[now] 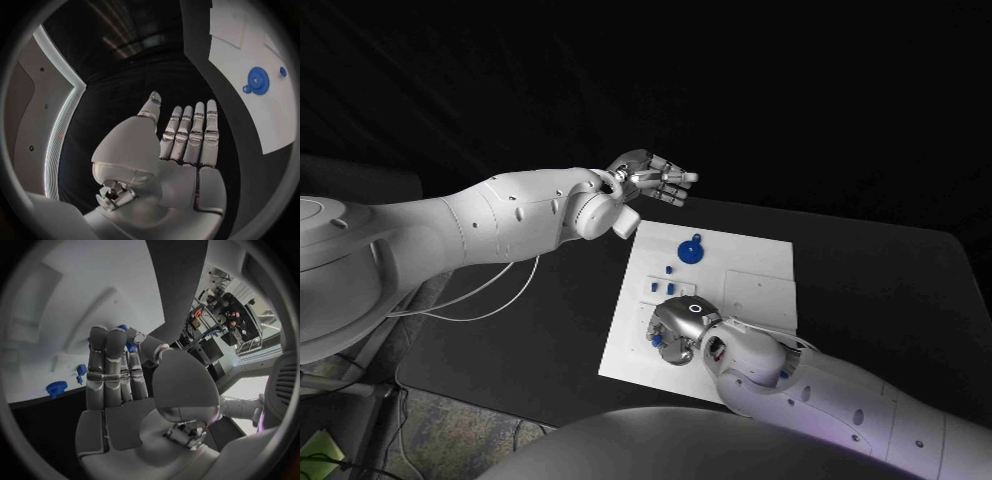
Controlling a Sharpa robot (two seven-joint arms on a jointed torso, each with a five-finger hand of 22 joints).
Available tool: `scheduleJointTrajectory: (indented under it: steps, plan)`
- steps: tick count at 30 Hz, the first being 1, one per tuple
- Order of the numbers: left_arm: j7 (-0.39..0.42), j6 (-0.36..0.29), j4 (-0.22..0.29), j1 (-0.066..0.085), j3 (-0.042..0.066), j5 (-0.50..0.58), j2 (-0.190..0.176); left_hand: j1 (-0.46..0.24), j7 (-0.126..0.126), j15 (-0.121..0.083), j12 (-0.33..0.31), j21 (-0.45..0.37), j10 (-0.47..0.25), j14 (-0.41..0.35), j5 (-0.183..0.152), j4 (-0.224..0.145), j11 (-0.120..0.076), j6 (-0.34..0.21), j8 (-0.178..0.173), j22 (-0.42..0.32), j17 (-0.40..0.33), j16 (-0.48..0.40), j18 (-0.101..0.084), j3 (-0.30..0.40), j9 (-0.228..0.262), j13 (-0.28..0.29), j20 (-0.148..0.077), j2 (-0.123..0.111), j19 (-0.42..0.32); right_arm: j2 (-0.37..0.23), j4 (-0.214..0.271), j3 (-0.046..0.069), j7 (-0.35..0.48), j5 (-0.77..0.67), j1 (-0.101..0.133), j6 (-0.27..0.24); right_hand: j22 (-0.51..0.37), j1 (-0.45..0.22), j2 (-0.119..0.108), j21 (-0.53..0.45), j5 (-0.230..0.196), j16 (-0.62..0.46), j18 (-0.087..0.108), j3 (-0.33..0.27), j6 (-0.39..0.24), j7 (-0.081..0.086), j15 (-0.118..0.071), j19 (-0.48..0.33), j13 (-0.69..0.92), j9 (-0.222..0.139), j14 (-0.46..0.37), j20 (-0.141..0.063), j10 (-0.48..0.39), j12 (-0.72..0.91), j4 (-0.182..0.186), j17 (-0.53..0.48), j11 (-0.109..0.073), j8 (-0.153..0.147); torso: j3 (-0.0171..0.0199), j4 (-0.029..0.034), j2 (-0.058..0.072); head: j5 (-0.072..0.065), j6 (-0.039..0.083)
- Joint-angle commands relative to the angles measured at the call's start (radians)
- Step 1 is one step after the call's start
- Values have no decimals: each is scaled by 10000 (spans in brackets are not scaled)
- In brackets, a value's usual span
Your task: Assemble the parts on the task board
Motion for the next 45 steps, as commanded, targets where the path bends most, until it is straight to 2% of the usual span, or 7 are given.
scheduleJointTrajectory:
  steps: [1,14,25,32,37,41,45]
  plan:
    - [80,143,25,3,4,-55,11,59,-50,3,14,14,2,-14,-20,-54,-28,-12,-18,-14,13,42,142,-25,2,3,-4,35,-34,36,4,-68,99,156,-77,332,139,-158,-45,-55,429,-49,60,-429,-144,16,38,-73,1,-49,-84,7,10,-2,60,-9,-155,29,8,-8,-3,9,2]
    - [58,144,19,4,4,-55,8,47,-48,5,13,14,-4,-18,-20,-46,-25,-14,-18,-14,13,42,143,-30,2,3,-1,41,-37,-13,-41,-96,177,580,-77,-476,-159,-124,-438,-510,819,-76,305,-1686,-1494,224,331,-4,-26,-296,-204,287,-1694,-6,102,-99,322,22,27,-26,1,-6,2]
    - [40,134,9,5,3,-55,-8,47,-48,5,13,14,-4,-18,-20,-46,-25,-14,-18,-14,13,42,143,-30,2,3,-1,41,-37,-101,-13,-98,123,754,-79,-946,-301,80,-603,-876,1021,-128,432,-2391,-1867,278,426,9,-28,-299,-370,435,-2239,35,243,-275,442,28,23,-13,2,-24,2]
    - [23,162,14,6,2,-56,-19,47,-44,6,14,13,-8,-25,-21,-36,-23,-31,-18,-14,13,41,141,-36,2,3,-1,30,-42,-172,77,-98,93,894,-89,-1208,-662,612,-708,-1364,1255,-196,367,-3703,-2329,222,558,-51,-12,-304,-690,534,-3102,103,708,-500,602,34,16,-6,0,-21,2]
    - [25,170,18,6,2,-57,-34,47,-44,6,14,13,-8,-25,-21,-36,-23,-31,-18,-14,13,41,141,-36,2,3,-1,30,-42,-235,160,-98,135,1021,-90,-1314,-895,1301,-1081,-1617,1461,-46,373,-4303,-2786,210,635,-75,-18,-319,-912,617,-3713,394,1744,-878,701,24,15,-10,-4,-18,2]
    - [29,174,16,6,2,-57,-42,47,-44,6,14,13,-8,-25,-21,-36,-23,-31,-18,-14,13,41,141,-36,2,3,-1,30,-42,-356,333,-97,206,1227,-92,-1403,-1046,1407,-1155,-1625,1677,-18,350,-4860,-4094,106,652,-123,-18,-388,-957,636,-3831,391,2071,-985,717,-32,22,-9,-3,-39,2]
    - [34,174,4,6,1,-57,-61,47,-44,6,14,13,-8,-25,-21,-36,-23,-31,-18,-14,13,41,141,-36,2,3,-1,30,-42,-600,625,-90,342,1505,-78,-1323,-1291,1480,-1125,-1622,1797,51,354,-5252,-4289,238,696,-147,-25,-396,-1021,680,-3743,441,2574,-1089,736,-44,23,-33,-17,-67,2]
